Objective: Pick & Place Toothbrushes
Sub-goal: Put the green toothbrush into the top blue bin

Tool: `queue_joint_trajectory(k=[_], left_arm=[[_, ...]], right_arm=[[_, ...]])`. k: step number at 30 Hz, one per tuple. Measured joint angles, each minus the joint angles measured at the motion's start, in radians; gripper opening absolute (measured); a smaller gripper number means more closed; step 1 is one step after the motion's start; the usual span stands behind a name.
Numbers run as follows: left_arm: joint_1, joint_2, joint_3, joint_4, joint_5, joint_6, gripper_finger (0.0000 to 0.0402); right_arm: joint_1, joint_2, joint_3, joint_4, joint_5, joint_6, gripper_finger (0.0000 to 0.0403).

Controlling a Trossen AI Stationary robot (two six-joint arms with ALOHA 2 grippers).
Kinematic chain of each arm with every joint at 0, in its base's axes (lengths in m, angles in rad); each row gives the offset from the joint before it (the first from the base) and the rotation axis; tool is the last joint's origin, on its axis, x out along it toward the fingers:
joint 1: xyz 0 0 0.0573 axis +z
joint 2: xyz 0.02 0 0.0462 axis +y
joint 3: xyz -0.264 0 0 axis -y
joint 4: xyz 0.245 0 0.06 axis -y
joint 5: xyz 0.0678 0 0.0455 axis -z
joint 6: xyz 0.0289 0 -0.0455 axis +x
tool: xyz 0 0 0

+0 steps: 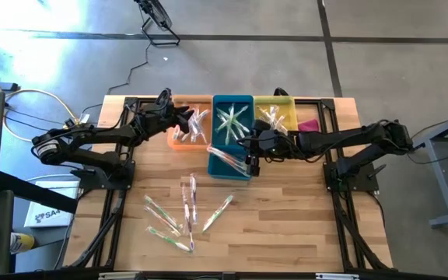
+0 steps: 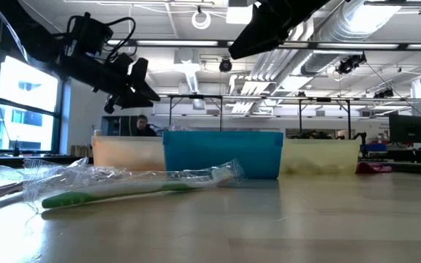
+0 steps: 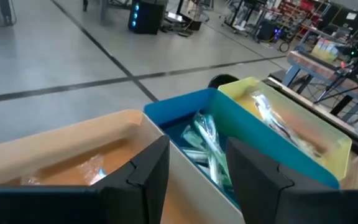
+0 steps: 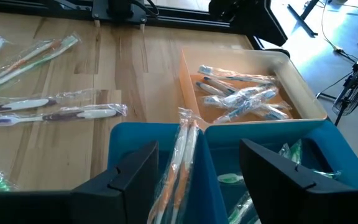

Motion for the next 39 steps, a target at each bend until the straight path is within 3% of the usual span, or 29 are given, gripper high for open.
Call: queue_joint_trajectory(k=[5, 13, 19, 24, 29, 39], left_arm=[[0.0, 0.0, 0.0, 0.0, 0.007, -0.052, 0.0155], [-0.009, -0.014, 0.0, -0.008, 0.131, -0.045, 0.0139], [-0.108, -0.078, 0.0, -0.021, 0.13, 0.042, 0.0099], [-0.203, -0.138, 0.001, -0.113, 0.037, 0.087, 0.0064], [-0.251, -0.176, 0.001, -0.212, -0.028, 0.08, 0.0039], [-0.315, -0.187, 0.001, -0.214, -0.035, 0.113, 0.0012]], right_arm=[[0.0, 0.0, 0.0, 0.0, 0.0, 0.0, 0.0215], [0.0, 0.0, 0.0, 0.003, 0.0, -0.001, 0.0215], [0.0, 0.0, 0.0, 0.001, 0.007, -0.013, 0.0215], [0.0, 0.0, 0.0, -0.053, 0.057, -0.01, 0.0206], [0.0, 0.0, 0.0, -0.176, 0.065, -0.011, 0.0162], [-0.004, -0.009, 0.0, -0.237, 0.065, -0.096, 0.0012]])
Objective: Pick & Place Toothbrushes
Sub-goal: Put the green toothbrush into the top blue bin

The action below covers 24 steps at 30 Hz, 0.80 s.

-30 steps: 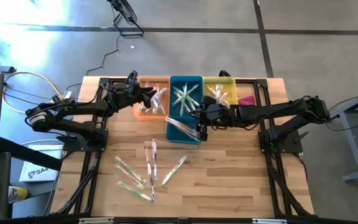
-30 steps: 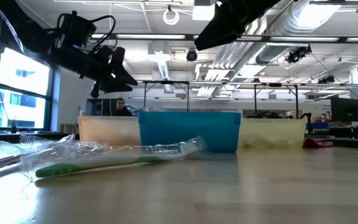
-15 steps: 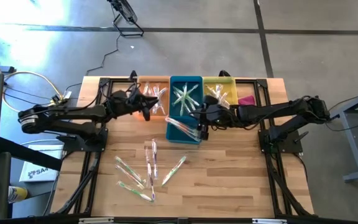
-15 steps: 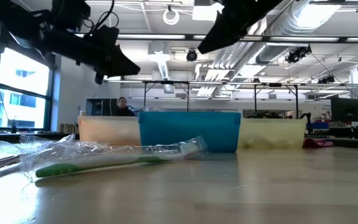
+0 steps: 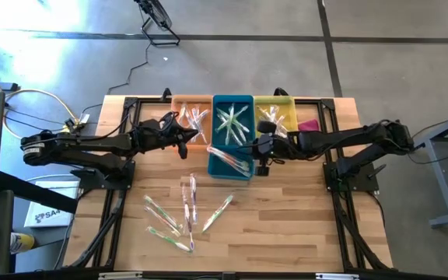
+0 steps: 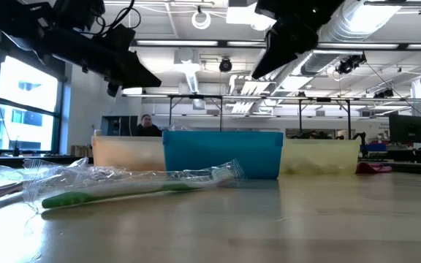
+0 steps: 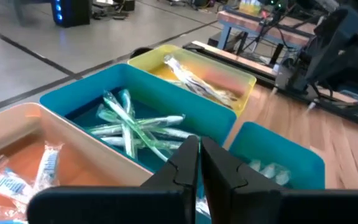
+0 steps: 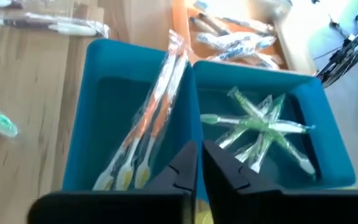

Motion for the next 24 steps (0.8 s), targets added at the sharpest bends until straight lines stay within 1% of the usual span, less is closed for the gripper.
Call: queue_joint_trajectory(k=[3, 5, 8, 11, 15, 18, 21, 24], left_arm=[[0.0, 0.0, 0.0, -0.003, 0.0, 0.0, 0.001], [0.0, 0.0, 0.0, -0.003, 0.0, -0.001, 0.001], [0.0, 0.0, 0.0, -0.003, 0.0, -0.003, 0.0009], [0.001, 0.0, 0.0, -0.003, -0.001, 0.0, 0.0009], [0.0, 0.0, 0.0, -0.003, -0.01, 0.0, 0.0009], [-0.014, 0.0, 0.0, -0.005, -0.015, 0.0, 0.0009], [-0.044, 0.001, 0.0, -0.019, -0.027, 0.0, 0.0009], [-0.08, 0.001, 0.0, -0.018, -0.047, 0.0, 0.0009]], right_arm=[[-0.011, 0.0, 0.0, 0.037, -0.001, 0.002, 0.0011], [-0.021, 0.0, 0.0, 0.063, -0.02, 0.026, 0.0015], [-0.034, 0.0, 0.0, 0.07, -0.064, 0.035, 0.0015], [-0.047, -0.002, 0.0, 0.065, -0.061, 0.064, 0.0006], [-0.088, -0.048, -0.001, 0.063, -0.08, 0.068, 0.0004], [-0.115, -0.102, -0.01, 0.082, -0.141, 0.062, 0.0004], [-0.141, -0.178, -0.087, 0.212, -0.21, 0.06, 0.0004], [-0.174, -0.275, -0.205, 0.342, -0.257, 0.065, 0.0004]])
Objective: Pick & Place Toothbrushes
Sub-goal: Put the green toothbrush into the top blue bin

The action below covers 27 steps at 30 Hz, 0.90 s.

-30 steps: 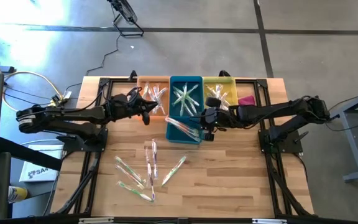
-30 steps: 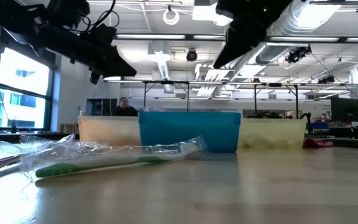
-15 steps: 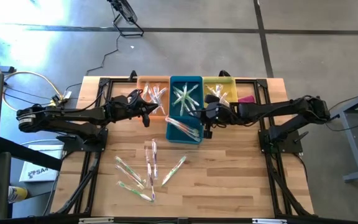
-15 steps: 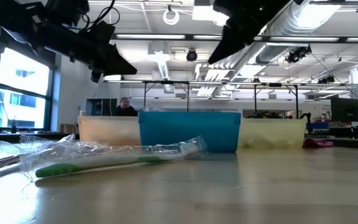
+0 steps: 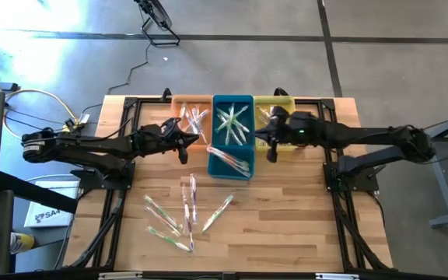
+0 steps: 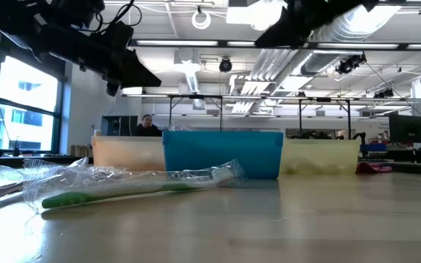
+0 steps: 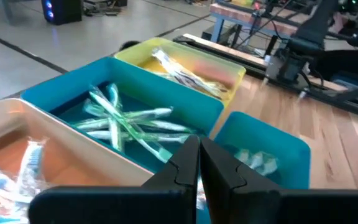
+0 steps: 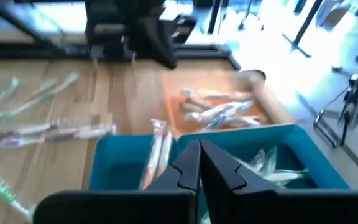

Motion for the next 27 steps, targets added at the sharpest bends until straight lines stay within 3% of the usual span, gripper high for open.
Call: queue_joint_trajectory(k=[9, 14, 18, 22, 27], left_arm=[[-0.122, 0.0, 0.035, -0.042, -0.022, -0.009, 0.0009], [-0.205, 0.0, 0.155, -0.257, -0.115, -0.011, 0.0009], [-0.26, 0.001, 0.246, -0.396, -0.153, -0.011, 0.0009], [-0.32, 0.0, 0.283, -0.421, -0.155, -0.037, 0.0009], [-0.407, 0.002, 0.285, -0.446, -0.155, -0.212, 0.0009]], right_arm=[[-0.019, -0.243, -0.269, 0.351, -0.024, 0.019, 0.0004], [-0.019, -0.335, -0.35, 0.393, -0.041, 0.017, 0.0004], [-0.019, -0.37, -0.405, 0.449, -0.04, 0.023, 0.0004], [-0.019, -0.374, -0.44, 0.489, -0.048, 0.027, 0.0004], [-0.019, -0.373, -0.471, 0.527, -0.048, 0.03, 0.0004]])
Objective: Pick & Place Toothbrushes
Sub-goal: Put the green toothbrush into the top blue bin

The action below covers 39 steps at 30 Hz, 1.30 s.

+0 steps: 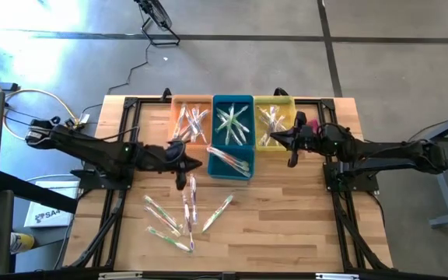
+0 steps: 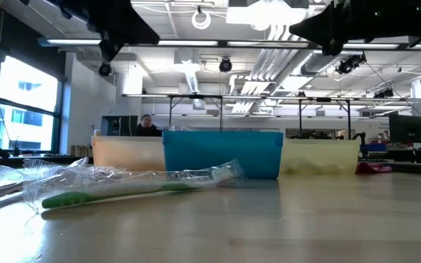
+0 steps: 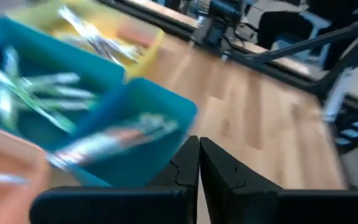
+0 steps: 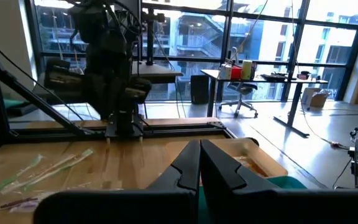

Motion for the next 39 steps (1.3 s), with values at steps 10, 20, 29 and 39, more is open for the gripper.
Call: queue_joint_trajectory(k=[10, 20, 29, 39], left_arm=[[-0.207, 0.147, 0.06, 0.079, -0.028, -0.216, 0.0009], [-0.226, 0.416, 0.474, -0.405, -0.05, -0.256, 0.0009], [-0.226, 0.587, 0.661, -0.713, 0.12, -0.531, 0.0009], [-0.226, 0.685, 0.661, -0.72, 0.225, -0.661, 0.001]], right_arm=[[0.0, 0.001, -0.015, 0.037, 0.0, 0.0, 0.0004], [0.0, 0.001, -0.015, 0.001, -0.025, 0.054, 0.0004], [0.0, 0.001, -0.015, -0.003, -0.113, 0.062, 0.0004], [0.0, 0.001, -0.014, -0.045, -0.129, 0.125, 0.0004]])
